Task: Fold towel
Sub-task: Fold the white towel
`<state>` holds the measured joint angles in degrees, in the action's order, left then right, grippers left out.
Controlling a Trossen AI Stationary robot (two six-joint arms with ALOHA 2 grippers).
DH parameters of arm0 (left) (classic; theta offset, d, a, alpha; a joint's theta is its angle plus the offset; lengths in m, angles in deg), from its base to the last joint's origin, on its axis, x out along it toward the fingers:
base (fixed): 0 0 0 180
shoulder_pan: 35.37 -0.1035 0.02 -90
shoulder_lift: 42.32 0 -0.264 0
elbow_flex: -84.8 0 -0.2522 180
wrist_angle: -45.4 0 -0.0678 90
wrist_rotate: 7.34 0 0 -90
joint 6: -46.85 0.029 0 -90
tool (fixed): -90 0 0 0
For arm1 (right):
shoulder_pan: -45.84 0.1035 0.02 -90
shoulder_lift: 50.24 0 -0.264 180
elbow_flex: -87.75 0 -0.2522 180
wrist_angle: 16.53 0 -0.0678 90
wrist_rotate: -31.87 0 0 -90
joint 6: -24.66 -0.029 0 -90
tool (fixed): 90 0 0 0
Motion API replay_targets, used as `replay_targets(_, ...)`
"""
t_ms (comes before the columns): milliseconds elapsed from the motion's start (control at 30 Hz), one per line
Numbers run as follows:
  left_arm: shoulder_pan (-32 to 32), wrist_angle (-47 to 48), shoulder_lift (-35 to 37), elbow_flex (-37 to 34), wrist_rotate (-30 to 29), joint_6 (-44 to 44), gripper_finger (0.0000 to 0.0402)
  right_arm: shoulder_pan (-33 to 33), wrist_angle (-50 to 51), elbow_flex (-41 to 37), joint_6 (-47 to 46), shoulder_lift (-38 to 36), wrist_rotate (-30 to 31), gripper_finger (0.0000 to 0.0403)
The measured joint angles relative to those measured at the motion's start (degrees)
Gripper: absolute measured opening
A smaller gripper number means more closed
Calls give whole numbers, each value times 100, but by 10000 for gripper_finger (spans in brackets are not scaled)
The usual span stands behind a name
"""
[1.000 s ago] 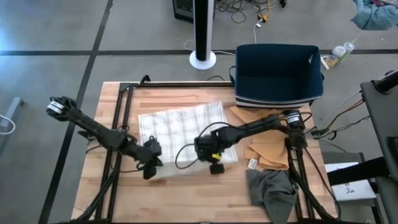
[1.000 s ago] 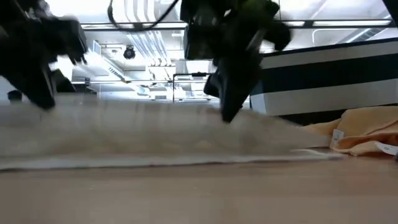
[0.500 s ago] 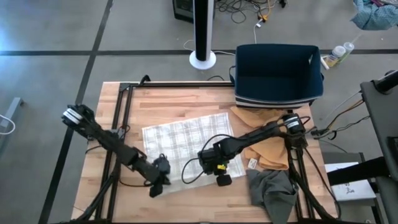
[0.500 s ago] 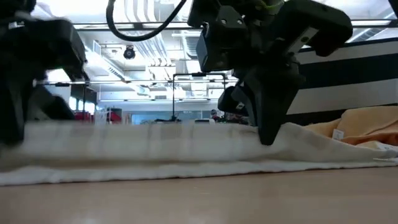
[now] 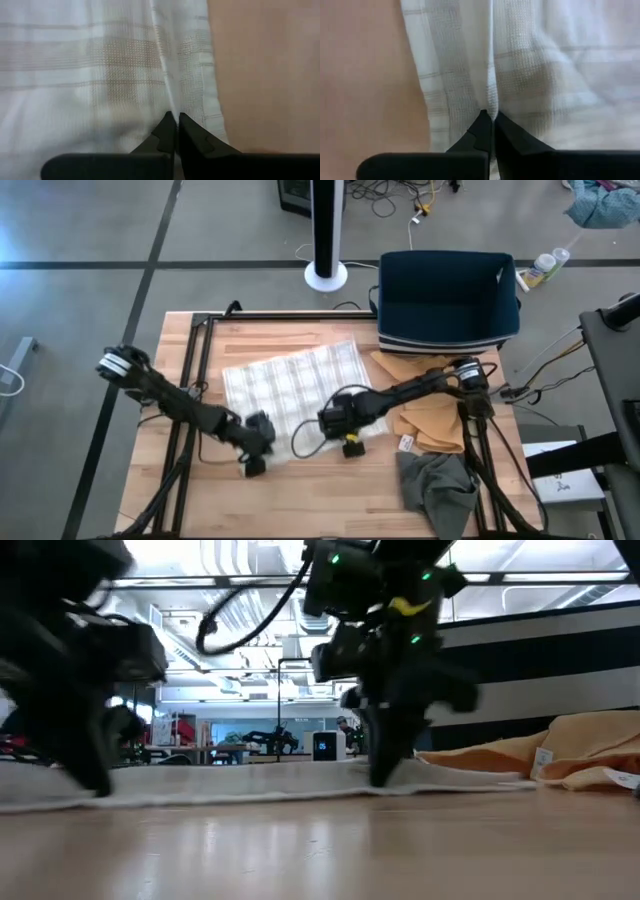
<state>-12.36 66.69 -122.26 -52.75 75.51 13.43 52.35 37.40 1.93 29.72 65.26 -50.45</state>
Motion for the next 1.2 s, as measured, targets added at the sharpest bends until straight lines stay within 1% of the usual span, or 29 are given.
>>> replay_targets(67, -560, 607, 447, -60, -128, 493, 2, -226, -4, 105, 230, 0, 660, 2)
replay_targets(133, -1154, 1020, 877, -102, -115, 908, 2, -399, -26, 210, 354, -5, 1106, 2)
replay_targets(200, -1573, 1232, 1282, -120, 178, 1136, 2, -492, 0, 284, 455, -29, 1193, 2)
replay_targets(233, -1655, 1256, 1456, -119, 436, 1138, 2, -506, 55, 305, 488, -63, 1056, 2)
replay_targets(267, -1641, 1252, 1606, -95, 673, 1089, 2, -511, 176, 335, 545, -93, 646, 2)
replay_targets(333, -1327, 1157, 1806, -48, 842, 860, 2, -495, 453, 362, 663, -124, -571, 2)
replay_targets(367, -1114, 1107, 1847, -35, 813, 760, 2, -448, 482, 343, 634, -127, -908, 2)
replay_targets(400, -893, 1052, 1841, -33, 695, 668, 2, -384, 484, 315, 573, -108, -1014, 2)
replay_targets(467, -508, 934, 1700, -49, 373, 456, 1, -266, 457, 283, 582, -40, -1067, 2)
replay_targets(533, -252, 650, 1475, -96, 267, 233, 2, -184, 416, 275, 655, -6, -1071, 2)
replay_targets(633, 19, 86, 999, -116, 310, 7, 4, -85, 338, 268, 817, 54, -1069, 2)
replay_targets(733, 164, -510, 471, -37, 356, -29, 5, -40, 405, 257, 898, 109, -1107, 2)
replay_targets(900, 200, -858, -196, 158, 537, 58, 9, -49, 541, 257, 914, 116, -1268, 2)
replay_targets(967, 196, -853, -362, 213, 686, 83, 19, -28, 645, 257, 995, 116, -1369, 2)
replay_targets(1033, 196, -858, -437, 248, 993, 87, 34, -15, 799, 260, 1024, 116, -1415, 2)
replay_targets(1133, 201, -849, -338, 348, 1665, 72, 62, 20, 1139, 256, 1154, 118, -1412, 2)
replay_targets(1200, 206, -727, -136, 391, 1936, 34, 83, 32, 1151, 250, 1202, 119, -1413, 2)
